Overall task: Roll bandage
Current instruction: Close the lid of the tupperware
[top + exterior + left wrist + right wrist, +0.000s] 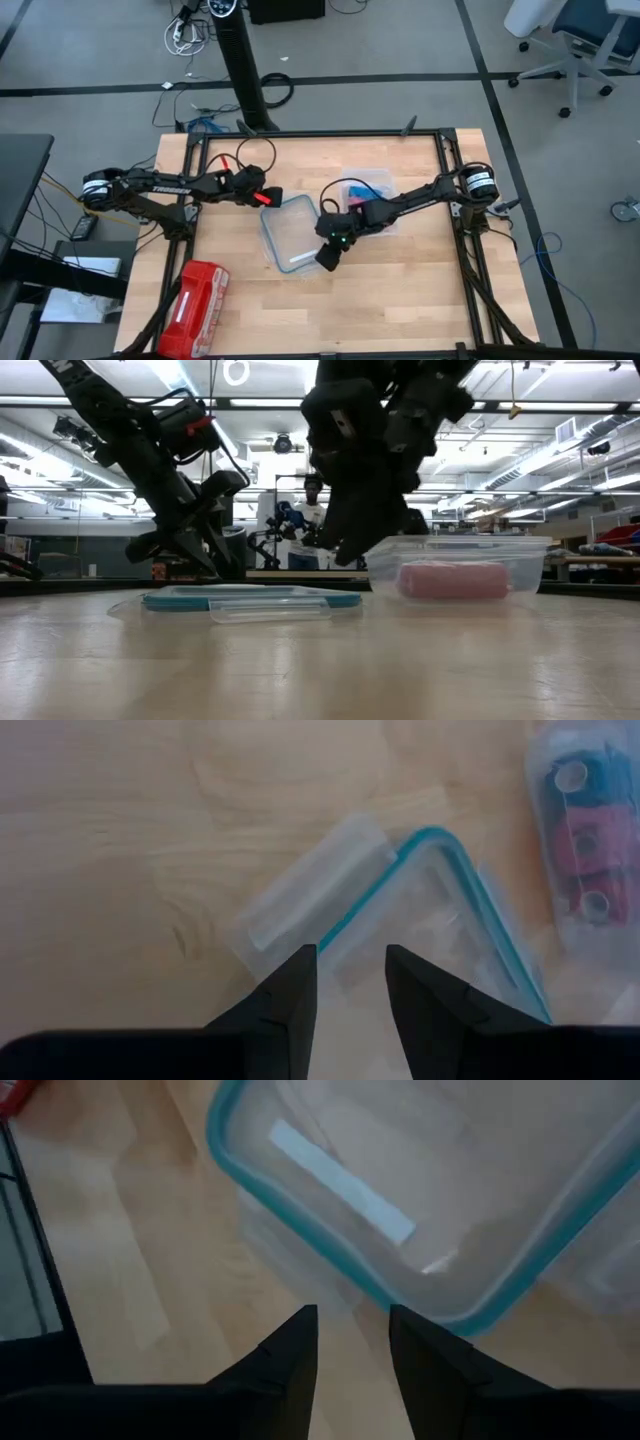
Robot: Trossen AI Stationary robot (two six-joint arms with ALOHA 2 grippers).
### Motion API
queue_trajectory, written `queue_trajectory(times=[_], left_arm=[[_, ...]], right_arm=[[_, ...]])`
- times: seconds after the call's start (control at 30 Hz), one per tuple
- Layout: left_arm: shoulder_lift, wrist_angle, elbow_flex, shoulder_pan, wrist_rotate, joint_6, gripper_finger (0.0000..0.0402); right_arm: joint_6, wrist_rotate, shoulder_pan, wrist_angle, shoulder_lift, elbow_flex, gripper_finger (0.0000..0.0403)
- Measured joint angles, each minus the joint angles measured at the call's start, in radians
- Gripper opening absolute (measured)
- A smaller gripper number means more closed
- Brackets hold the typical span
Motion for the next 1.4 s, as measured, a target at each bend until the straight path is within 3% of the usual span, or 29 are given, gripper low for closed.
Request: queue_trajectory(times=[0.2, 0.37, 0.7, 0.93, 1.4], left_arm=[[0.0, 0.0, 0.0, -0.019, 0.02, 0.022, 0.0126], [0.0, 0.001, 0.0, -0.025, 0.024, 0.023, 0.0126], [0.0, -0.013, 0.0, -0.024, 0.033, 0.012, 0.0126], [0.0, -0.018, 0.0, -0.009, 0.066, -0.084, 0.0126], [0.0, -0.098, 0.0, -0.008, 0.022, -0.094, 0.0126]], right_arm=[[0.002, 0.101, 0.053, -0.015, -0.009, 0.0, 0.0126], [-0.013, 0.124, 0.059, 0.0, -0.009, 0.0, 0.0126], [0.036, 0.136, 0.06, 0.003, -0.011, 0.0, 0.0126], [0.019, 0.136, 0.06, 0.016, -0.024, 0.0, 0.0126], [0.02, 0.156, 0.061, 0.013, -0.024, 0.0, 0.0126]])
